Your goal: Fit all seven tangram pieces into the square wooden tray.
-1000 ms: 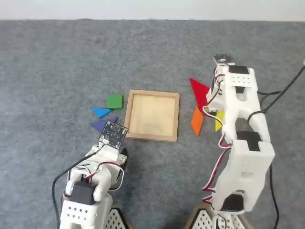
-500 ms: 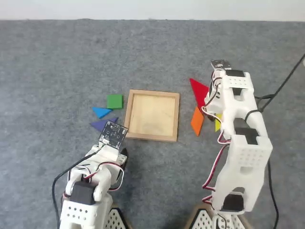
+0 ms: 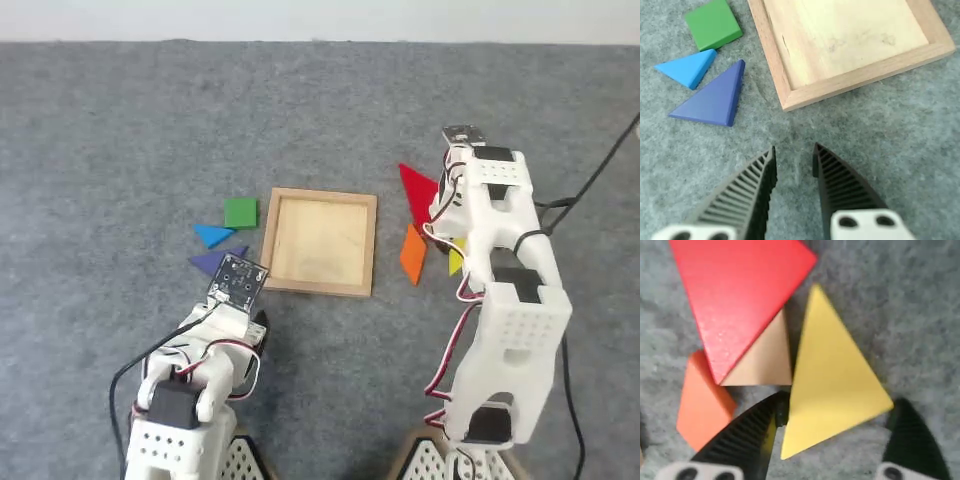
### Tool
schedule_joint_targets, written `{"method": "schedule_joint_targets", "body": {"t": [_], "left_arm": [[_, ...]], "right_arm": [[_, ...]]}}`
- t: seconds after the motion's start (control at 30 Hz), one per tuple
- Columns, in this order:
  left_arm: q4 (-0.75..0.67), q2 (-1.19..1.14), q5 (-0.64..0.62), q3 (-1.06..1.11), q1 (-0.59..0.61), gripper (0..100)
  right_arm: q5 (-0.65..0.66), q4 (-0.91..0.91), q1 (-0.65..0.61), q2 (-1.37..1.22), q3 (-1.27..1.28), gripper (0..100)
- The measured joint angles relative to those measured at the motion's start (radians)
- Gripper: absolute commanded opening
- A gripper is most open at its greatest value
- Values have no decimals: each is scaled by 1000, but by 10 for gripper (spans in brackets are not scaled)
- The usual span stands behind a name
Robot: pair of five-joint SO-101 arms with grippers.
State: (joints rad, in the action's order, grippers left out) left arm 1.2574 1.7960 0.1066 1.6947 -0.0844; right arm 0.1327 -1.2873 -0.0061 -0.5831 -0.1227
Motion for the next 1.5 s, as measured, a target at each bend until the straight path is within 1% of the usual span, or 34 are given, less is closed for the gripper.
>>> {"method": "schedule_joint_targets", "body": {"t": [0.5, 0.67, 0.73, 0.9, 1.03, 1.2, 1.4, 1.5], "left_arm": [[0, 0, 0, 0, 0, 116], [0, 0, 0, 0, 0, 116], [0, 0, 0, 0, 0, 116], [0, 0, 0, 0, 0, 116], [0, 0, 0, 0, 0, 116], [0, 0, 0, 0, 0, 116], [0, 0, 0, 0, 0, 116], [0, 0, 0, 0, 0, 116]], "right_arm": [[9, 0, 6, 0, -15, 254], [98, -43, 15, -6, -68, 345], [120, -44, 12, -8, -87, 362], [184, -44, 12, -8, -143, 362], [195, -43, 12, -8, -158, 362], [213, -28, -8, -75, -170, 362], [218, -25, -14, -107, -184, 362], [187, -35, -14, -109, -186, 362]]}}
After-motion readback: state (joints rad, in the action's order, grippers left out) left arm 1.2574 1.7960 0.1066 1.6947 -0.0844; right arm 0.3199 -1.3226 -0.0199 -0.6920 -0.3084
